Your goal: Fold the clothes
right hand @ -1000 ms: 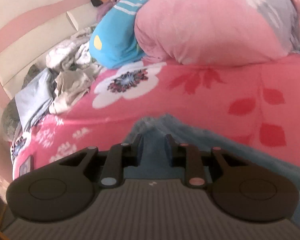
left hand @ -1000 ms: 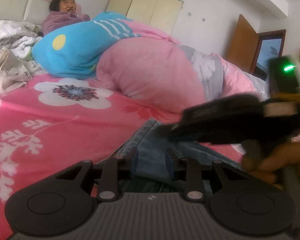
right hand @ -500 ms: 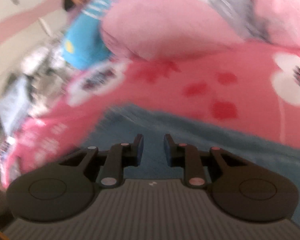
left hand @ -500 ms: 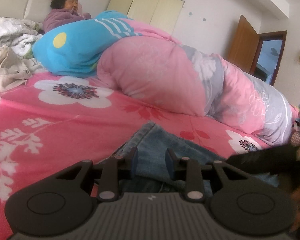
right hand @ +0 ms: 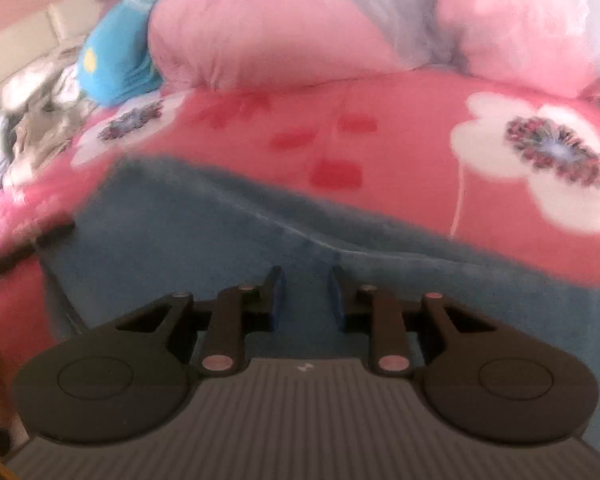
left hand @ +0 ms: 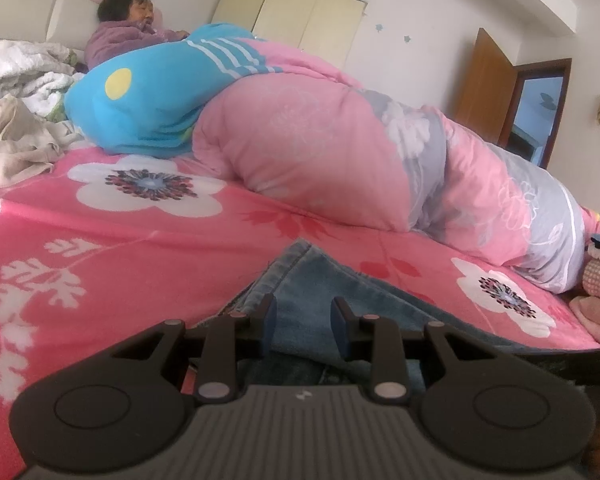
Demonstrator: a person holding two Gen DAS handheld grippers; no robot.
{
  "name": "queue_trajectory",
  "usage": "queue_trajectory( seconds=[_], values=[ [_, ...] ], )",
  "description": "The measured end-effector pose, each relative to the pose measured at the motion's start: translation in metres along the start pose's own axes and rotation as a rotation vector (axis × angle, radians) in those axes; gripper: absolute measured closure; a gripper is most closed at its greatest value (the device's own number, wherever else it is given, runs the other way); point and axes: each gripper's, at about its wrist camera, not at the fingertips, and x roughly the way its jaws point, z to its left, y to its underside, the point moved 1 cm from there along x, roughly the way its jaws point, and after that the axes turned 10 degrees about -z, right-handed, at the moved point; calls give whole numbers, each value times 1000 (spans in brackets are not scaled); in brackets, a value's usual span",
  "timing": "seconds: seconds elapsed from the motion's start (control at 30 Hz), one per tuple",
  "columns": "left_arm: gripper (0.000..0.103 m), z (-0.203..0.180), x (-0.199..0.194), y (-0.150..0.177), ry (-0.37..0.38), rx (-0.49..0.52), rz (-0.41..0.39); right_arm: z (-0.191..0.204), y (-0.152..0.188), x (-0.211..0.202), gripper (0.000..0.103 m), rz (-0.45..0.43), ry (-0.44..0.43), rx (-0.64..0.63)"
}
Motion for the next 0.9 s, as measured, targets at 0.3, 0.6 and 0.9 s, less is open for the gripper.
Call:
queue_trajectory(
  seconds=[0.3,0.6,0.9],
  values=[
    [71,-2,0,1,0,9,-1,-36,10,-30,79,-61,107,-64],
    [71,-3,0,1,-2,14,-4,-88,-3,-40,79,-61,131,100],
    [70,-5,0,2,-3,23,-6,-139,-4,-86,80,-110,209,93]
  ],
)
